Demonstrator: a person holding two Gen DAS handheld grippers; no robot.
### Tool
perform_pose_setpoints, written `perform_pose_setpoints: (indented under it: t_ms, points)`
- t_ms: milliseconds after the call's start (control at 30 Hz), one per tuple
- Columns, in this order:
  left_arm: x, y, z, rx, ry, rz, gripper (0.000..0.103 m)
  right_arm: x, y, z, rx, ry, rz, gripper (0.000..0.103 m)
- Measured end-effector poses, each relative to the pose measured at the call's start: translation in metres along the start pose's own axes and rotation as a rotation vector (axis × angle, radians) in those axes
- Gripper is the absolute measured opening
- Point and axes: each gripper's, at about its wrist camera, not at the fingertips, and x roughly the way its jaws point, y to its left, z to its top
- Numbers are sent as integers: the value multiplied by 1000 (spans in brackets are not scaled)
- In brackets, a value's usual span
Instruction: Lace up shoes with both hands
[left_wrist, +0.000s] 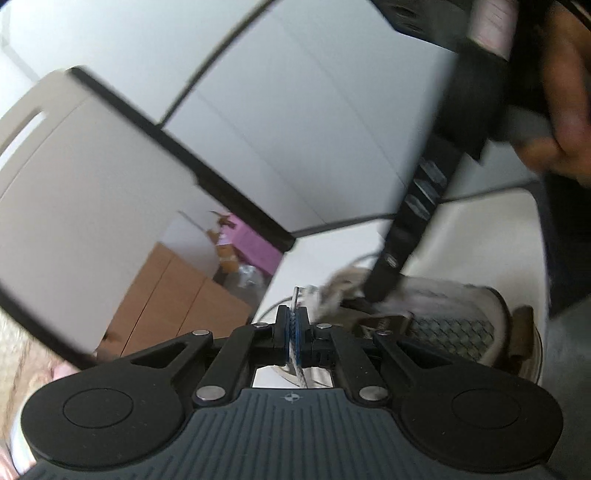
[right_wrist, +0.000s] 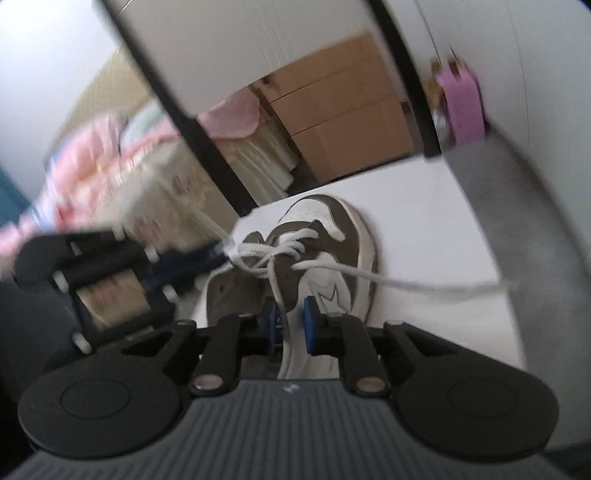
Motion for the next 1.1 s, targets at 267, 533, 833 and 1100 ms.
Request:
perform_pose_setpoints:
  t_ms: [267, 533, 833, 1100]
  points:
    - [9, -16, 2, 64, 16, -71, 4, -2, -26, 1, 204, -3, 119, 17]
    - [16, -20, 3, 87, 15, -87, 4, -1, -30, 2, 237, 2, 134, 17]
    - [9, -14, 17, 83, 14, -98, 4, 2, -33, 1, 256, 4, 143, 17]
    - [5, -5, 2, 85, 2, -121, 4, 2, -33, 1, 251, 4, 137, 18]
